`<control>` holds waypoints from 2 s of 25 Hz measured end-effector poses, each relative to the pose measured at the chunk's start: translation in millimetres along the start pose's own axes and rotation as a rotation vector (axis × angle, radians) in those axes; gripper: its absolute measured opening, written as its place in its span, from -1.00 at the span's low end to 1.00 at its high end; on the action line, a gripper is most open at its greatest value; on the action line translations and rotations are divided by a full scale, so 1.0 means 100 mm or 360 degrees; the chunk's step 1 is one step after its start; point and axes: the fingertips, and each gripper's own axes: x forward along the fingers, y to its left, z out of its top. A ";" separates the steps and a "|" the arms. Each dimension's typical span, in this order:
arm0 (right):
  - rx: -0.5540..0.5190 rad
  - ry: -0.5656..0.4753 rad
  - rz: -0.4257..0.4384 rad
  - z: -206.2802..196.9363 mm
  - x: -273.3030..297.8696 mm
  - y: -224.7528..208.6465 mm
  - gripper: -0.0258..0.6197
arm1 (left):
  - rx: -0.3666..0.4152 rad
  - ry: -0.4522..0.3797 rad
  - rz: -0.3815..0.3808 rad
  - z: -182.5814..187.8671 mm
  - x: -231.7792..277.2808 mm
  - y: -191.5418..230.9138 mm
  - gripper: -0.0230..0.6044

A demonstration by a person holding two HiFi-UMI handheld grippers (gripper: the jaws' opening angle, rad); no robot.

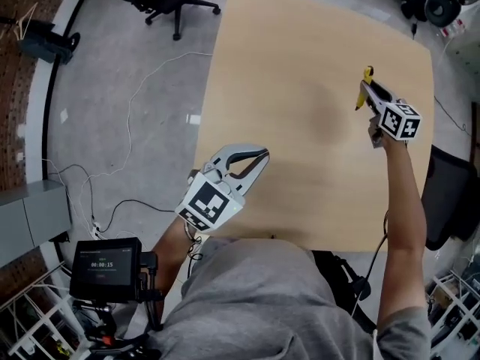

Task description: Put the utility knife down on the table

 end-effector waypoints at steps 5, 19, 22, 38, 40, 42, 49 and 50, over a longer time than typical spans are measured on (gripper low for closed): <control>-0.0020 0.0042 0.0008 -0.01 0.07 -0.02 -0.56 | -0.0015 0.0016 -0.0002 -0.01 0.01 -0.02 -0.91; -0.0127 0.0157 -0.0016 -0.15 0.38 -0.14 -0.56 | -0.0053 0.0062 0.0001 -0.10 0.04 -0.03 -0.91; -0.0184 0.0185 -0.0025 -0.17 0.44 -0.15 -0.56 | -0.0059 0.0071 0.0000 -0.11 0.05 -0.04 -0.91; -0.0579 0.0396 -0.0091 -0.41 0.68 -0.20 -0.56 | -0.0097 0.0105 -0.0006 -0.18 0.06 -0.07 -0.91; -0.0688 0.0446 -0.0091 -0.47 0.72 -0.18 -0.56 | -0.0100 0.0107 -0.0009 -0.18 0.08 -0.07 -0.91; -0.0789 0.0489 -0.0083 -0.54 0.75 -0.15 -0.56 | -0.0104 0.0109 -0.0011 -0.18 0.09 -0.07 -0.91; -0.1117 0.0626 -0.0038 -0.84 0.88 -0.08 -0.56 | -0.0110 0.0117 -0.0013 -0.21 0.12 -0.06 -0.91; -0.1150 0.0640 -0.0032 -0.86 0.88 -0.07 -0.56 | -0.0111 0.0117 -0.0012 -0.21 0.12 -0.06 -0.91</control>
